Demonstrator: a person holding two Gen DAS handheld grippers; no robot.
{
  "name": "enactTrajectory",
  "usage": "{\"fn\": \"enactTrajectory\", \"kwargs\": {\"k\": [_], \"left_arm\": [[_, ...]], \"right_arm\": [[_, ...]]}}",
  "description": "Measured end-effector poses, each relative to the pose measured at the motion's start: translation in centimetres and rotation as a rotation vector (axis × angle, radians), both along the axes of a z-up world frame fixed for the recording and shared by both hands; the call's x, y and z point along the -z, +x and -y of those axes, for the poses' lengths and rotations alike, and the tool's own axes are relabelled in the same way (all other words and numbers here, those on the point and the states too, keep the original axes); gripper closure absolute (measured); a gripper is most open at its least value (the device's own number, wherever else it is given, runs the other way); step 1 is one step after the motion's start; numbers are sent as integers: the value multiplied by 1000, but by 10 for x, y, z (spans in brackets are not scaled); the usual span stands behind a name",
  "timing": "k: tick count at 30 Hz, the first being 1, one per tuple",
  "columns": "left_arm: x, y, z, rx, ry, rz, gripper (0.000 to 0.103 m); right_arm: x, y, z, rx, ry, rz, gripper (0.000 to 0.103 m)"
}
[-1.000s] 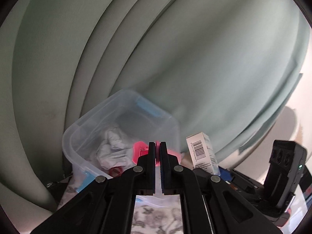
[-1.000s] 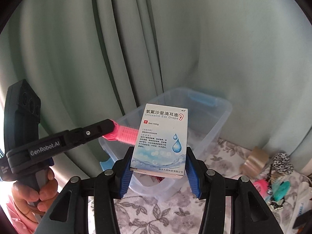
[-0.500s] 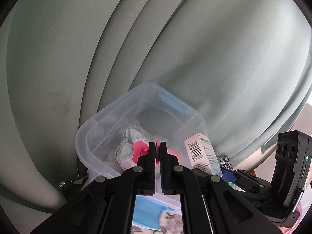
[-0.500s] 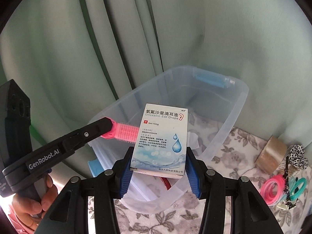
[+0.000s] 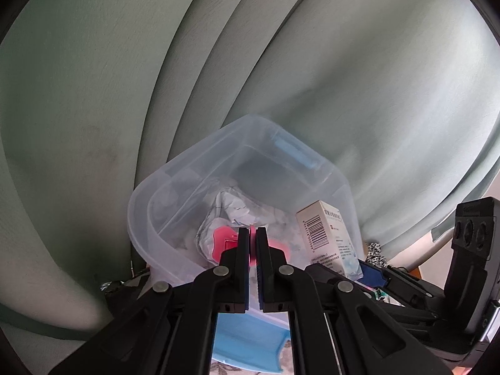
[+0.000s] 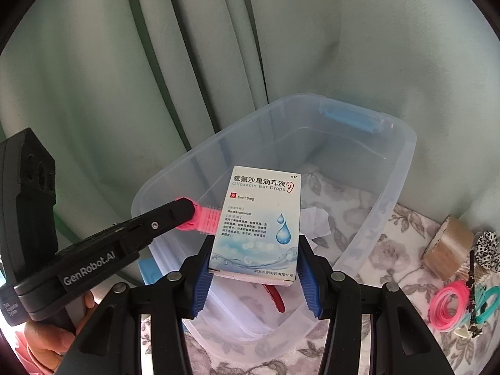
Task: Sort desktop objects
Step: 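Open both grippers over the bin, dropping the roller and ear-drops box inside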
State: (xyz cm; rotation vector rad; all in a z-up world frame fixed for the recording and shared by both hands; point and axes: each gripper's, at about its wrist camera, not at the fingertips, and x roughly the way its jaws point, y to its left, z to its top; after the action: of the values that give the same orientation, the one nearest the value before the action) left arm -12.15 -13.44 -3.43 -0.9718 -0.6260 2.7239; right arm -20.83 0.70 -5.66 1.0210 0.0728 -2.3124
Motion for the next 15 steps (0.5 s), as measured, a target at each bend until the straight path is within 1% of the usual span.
{"fn": "enactTrajectory", "kwargs": {"k": [6, 15], "left_arm": [[2, -8, 0, -22, -45, 1, 99], [5, -20, 2, -19, -29, 7, 99]], "right_arm": [[-1, 6, -1, 3, 12, -4, 49], [-1, 8, -4, -3, 23, -3, 49]]}}
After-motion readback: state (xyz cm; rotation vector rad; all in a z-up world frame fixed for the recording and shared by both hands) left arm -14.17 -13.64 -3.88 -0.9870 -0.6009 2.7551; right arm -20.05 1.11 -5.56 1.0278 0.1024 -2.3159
